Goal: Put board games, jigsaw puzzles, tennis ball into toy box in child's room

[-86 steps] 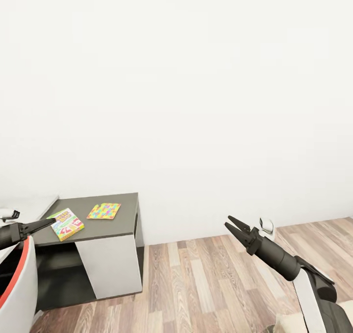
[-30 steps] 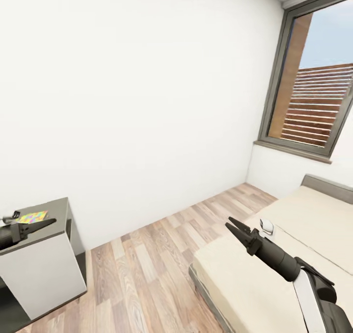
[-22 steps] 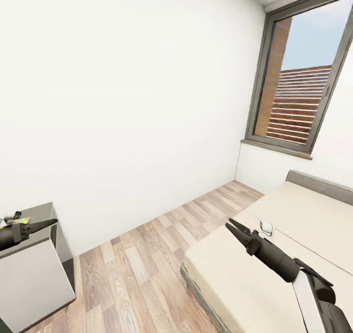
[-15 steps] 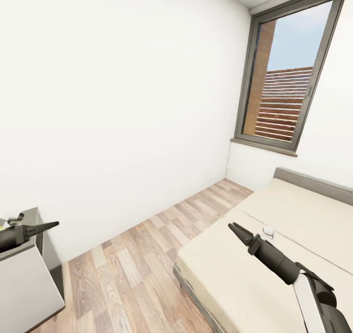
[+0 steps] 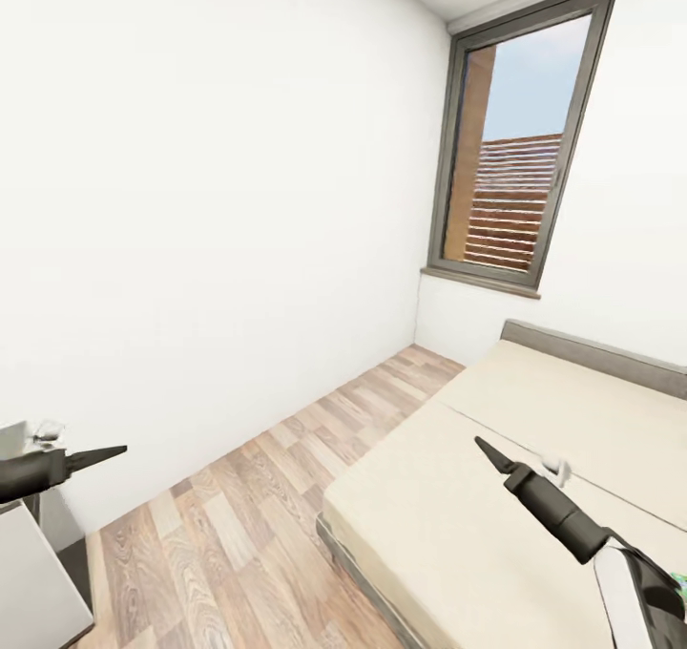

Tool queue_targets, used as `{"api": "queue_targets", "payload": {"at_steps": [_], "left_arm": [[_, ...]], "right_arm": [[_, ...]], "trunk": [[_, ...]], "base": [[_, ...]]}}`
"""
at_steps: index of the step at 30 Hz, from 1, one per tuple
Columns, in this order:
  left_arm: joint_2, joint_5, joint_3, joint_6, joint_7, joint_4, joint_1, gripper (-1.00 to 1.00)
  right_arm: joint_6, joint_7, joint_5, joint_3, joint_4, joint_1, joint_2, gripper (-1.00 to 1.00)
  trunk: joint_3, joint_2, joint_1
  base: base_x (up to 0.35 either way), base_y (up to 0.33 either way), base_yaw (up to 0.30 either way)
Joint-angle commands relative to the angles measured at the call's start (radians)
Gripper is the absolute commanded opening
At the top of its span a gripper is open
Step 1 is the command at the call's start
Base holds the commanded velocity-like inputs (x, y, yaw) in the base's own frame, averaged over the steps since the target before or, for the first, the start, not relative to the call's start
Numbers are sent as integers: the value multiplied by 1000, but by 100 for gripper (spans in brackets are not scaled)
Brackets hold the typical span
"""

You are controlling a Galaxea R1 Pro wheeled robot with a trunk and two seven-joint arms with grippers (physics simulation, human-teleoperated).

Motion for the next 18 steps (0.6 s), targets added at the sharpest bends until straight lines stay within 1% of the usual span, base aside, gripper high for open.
{"api": "queue_targets", "payload": {"at_steps": [1, 6, 7, 9, 10, 11, 12, 15, 18], "left_arm": [[-12, -13, 2, 11, 37, -1, -2, 100], [-39, -14, 2, 11, 172, -1, -2, 100], [-48, -13, 2, 10, 223, -2, -3, 100], [-54, -10, 3, 8, 268, -2, -3, 100], [-56, -9, 3, 8, 287, -2, -3, 100], [-62, -7, 3, 7, 332, -2, -3, 100], [-65, -5, 3, 7, 351, -2, -3, 100], [-75, -5, 3, 6, 373, -7, -3, 100], [-83, -6, 3, 5, 381, -9, -3, 100]], "right_arm": [[8, -47, -6, -6, 3, -1, 0, 100], [5, -165, -6, -10, 3, -1, 1, 100], [4, -203, -6, -9, 3, -2, 1, 100], [3, -235, -5, -7, 2, -2, 1, 100], [3, -249, -5, -6, 2, -2, 1, 100], [2, -284, -5, 5, 3, -2, 1, 100], [2, -302, -4, 16, 3, -2, 1, 100], [2, -333, -4, 41, 3, -1, 1, 100], [2, -360, -3, 64, 3, -1, 1, 100]], "trunk": [[0, -1, 0], [0, -1, 0], [0, -1, 0], [0, -1, 0], [0, -1, 0], [0, -1, 0], [0, -1, 0], [0, -1, 0], [0, -1, 0]], "base": [[0, 0, -29], [0, 0, -16], [0, 0, -6], [0, 0, -4], [0, 0, -3], [0, 0, -2], [0, 0, -1], [0, 0, 0], [0, 0, 0]]}}
